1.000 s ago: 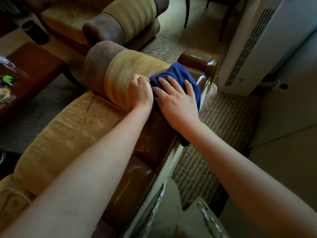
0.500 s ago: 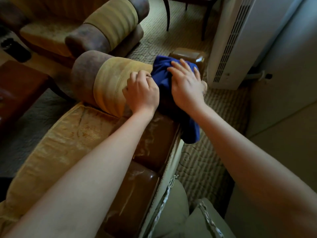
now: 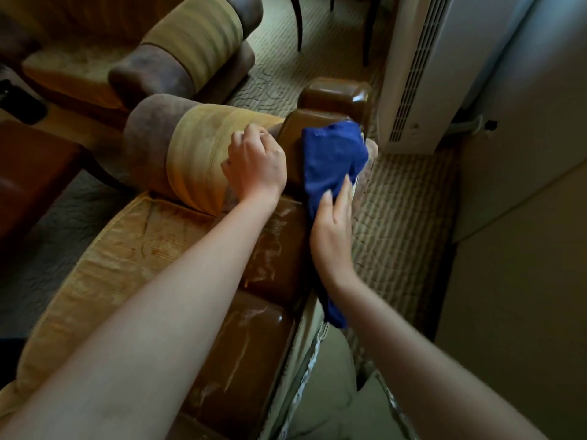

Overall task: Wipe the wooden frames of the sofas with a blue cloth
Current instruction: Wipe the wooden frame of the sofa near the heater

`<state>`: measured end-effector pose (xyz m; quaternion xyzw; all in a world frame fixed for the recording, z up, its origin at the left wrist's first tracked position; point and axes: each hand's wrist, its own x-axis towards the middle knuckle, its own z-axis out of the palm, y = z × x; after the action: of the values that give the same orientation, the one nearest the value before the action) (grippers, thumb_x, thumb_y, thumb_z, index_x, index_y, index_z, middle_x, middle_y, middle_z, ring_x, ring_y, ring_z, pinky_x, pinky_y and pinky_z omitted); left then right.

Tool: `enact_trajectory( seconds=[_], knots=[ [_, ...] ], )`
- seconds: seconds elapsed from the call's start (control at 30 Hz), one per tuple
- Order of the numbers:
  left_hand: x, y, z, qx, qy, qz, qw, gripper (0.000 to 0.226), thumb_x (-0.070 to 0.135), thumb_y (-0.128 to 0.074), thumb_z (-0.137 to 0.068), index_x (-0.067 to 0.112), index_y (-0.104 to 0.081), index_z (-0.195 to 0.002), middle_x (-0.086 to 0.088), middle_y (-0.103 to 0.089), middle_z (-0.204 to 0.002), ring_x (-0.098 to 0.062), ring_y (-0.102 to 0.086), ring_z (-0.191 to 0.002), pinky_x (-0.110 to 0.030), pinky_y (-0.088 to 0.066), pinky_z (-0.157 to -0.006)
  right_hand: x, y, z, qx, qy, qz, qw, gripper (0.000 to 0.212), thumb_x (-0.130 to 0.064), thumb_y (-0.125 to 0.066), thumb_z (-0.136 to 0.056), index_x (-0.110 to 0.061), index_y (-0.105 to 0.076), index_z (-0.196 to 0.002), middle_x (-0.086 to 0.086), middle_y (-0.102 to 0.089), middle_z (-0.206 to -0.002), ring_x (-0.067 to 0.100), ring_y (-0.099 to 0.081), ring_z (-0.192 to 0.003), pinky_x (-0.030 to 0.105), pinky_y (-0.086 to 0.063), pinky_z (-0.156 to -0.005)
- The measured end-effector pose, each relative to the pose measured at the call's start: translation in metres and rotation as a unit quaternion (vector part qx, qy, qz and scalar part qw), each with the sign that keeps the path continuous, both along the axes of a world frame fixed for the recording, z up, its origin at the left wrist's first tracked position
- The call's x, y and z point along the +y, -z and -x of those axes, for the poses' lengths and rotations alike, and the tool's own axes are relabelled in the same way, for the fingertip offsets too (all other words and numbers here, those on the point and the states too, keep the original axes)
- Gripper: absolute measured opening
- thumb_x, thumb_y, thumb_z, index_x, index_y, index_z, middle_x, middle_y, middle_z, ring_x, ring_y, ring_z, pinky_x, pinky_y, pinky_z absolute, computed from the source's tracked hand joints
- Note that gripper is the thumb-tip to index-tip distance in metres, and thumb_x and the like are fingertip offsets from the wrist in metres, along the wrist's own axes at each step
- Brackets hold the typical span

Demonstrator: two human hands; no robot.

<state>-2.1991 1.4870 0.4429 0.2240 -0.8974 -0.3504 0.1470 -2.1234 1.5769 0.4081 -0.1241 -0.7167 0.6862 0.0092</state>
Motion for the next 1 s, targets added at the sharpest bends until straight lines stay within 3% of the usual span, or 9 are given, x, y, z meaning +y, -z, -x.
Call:
enact_trajectory(
  seconds=[0.1,0.2,0.33,0.5,0.67,0.8,1.0],
  knots=[
    [0.001,-0.001,0.000,-0.004,0.003,-0.007,1.000,0.031,0.020,-0.034,-0.096,0.016,-0.060,-0.111,-0.006,-0.053,-0.122,-0.024,-0.050,-0.111,-0.038,-0.033,-0.101,0.018,-0.012,0.069,-0.018,0.015,-0.028,0.999,0.053,-0.029,-0.023,-0.103,-0.005,-0.014,-0.149,0.011,-0.010,-0.158,0.016,-0.007,-0.145,0.018,-0.001,-0.111],
    [0.001,-0.002,0.001,-0.006,0.006,-0.011,1.000,0.031,0.020,-0.032,-0.096,0.016,-0.060,-0.109,-0.005,-0.054,-0.120,-0.024,-0.051,-0.109,-0.040,-0.034,-0.100,0.031,-0.020,0.108,-0.050,0.019,-0.033,0.998,0.052,-0.031,-0.021,-0.104,-0.010,-0.015,-0.150,0.012,-0.016,-0.156,0.020,-0.010,-0.145,0.030,-0.007,-0.116],
    [0.001,-0.002,0.002,-0.002,0.005,-0.019,1.000,0.030,0.019,-0.032,-0.096,0.015,-0.060,-0.106,-0.006,-0.054,-0.117,-0.024,-0.051,-0.108,-0.041,-0.036,-0.099,0.018,-0.015,0.063,-0.014,0.017,-0.026,0.999,0.050,-0.023,-0.026,-0.104,-0.005,-0.014,-0.149,0.012,-0.011,-0.157,0.016,-0.005,-0.145,0.016,-0.001,-0.109],
    [-0.001,0.001,0.004,0.012,0.006,-0.025,1.000,0.029,0.018,-0.033,-0.095,0.012,-0.061,-0.105,-0.008,-0.055,-0.117,-0.025,-0.051,-0.109,-0.040,-0.037,-0.098,-0.003,-0.004,-0.019,-0.025,-0.014,-0.017,0.999,0.055,-0.025,-0.029,-0.103,-0.011,-0.005,-0.151,0.003,-0.004,-0.159,0.010,-0.001,-0.145,0.020,-0.001,-0.114],
    [-0.002,0.001,0.005,0.014,0.014,-0.015,1.000,0.029,0.018,-0.034,-0.096,0.011,-0.061,-0.106,-0.007,-0.055,-0.117,-0.023,-0.050,-0.108,-0.037,-0.038,-0.096,0.016,-0.019,0.060,-0.018,0.003,-0.075,0.997,0.052,-0.021,-0.028,-0.103,0.003,-0.014,-0.147,0.017,-0.012,-0.156,0.024,-0.009,-0.144,0.020,-0.003,-0.108],
    [-0.002,0.001,0.007,0.010,0.023,-0.001,1.000,0.030,0.018,-0.033,-0.096,0.011,-0.060,-0.106,-0.006,-0.054,-0.117,-0.022,-0.050,-0.106,-0.037,-0.039,-0.095,0.033,-0.027,0.113,-0.060,0.008,-0.102,0.993,0.050,-0.027,-0.024,-0.104,-0.005,-0.020,-0.148,0.013,-0.022,-0.155,0.028,-0.018,-0.142,0.025,-0.014,-0.105],
    [-0.003,0.003,0.008,0.026,0.033,0.011,0.999,0.031,0.019,-0.033,-0.094,0.010,-0.061,-0.104,-0.008,-0.056,-0.115,-0.024,-0.051,-0.107,-0.039,-0.039,-0.096,0.013,-0.013,0.031,-0.019,-0.014,-0.055,0.998,0.054,-0.023,-0.030,-0.103,-0.003,-0.010,-0.149,0.011,-0.008,-0.158,0.015,-0.003,-0.145,0.014,0.002,-0.108]
  ],
)
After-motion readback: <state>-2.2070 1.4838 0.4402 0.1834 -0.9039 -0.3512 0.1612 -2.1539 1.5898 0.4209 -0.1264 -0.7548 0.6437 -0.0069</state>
